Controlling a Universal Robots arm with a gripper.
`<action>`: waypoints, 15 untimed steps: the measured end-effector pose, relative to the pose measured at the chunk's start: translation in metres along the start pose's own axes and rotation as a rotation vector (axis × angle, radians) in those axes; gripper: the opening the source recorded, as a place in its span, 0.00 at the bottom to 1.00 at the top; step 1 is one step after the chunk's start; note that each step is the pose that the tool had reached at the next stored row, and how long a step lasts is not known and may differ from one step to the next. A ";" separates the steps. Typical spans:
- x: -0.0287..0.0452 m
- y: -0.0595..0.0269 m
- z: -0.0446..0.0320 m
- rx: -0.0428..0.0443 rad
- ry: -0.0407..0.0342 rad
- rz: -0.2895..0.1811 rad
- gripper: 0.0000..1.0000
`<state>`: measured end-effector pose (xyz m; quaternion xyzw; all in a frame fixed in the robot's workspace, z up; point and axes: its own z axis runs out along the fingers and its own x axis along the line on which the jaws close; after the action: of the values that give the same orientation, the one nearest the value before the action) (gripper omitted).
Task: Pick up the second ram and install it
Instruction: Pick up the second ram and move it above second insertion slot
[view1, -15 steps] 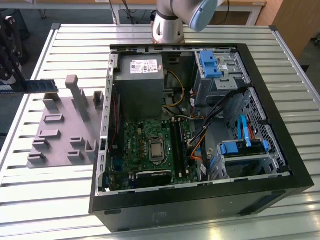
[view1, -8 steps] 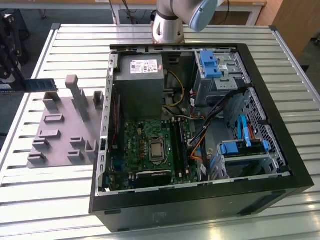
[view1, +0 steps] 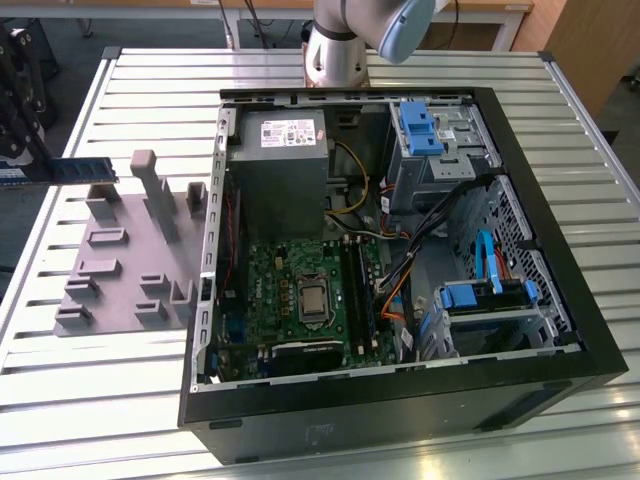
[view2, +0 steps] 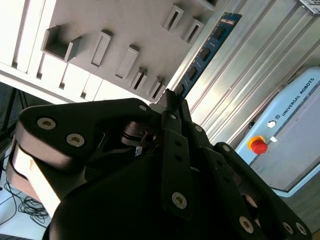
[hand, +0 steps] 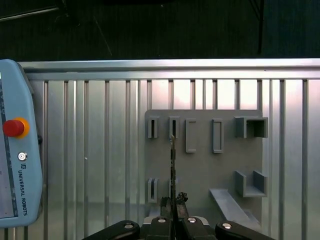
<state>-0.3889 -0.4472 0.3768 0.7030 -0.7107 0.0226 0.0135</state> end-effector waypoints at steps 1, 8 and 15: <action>0.0000 -0.0006 0.0000 0.0000 0.0000 0.000 0.14; -0.0001 -0.0051 0.0001 0.0001 -0.0001 0.000 0.14; -0.0001 -0.0106 0.0002 0.0000 0.0000 0.000 0.14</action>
<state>-0.3783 -0.4472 0.3768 0.7030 -0.7107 0.0226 0.0134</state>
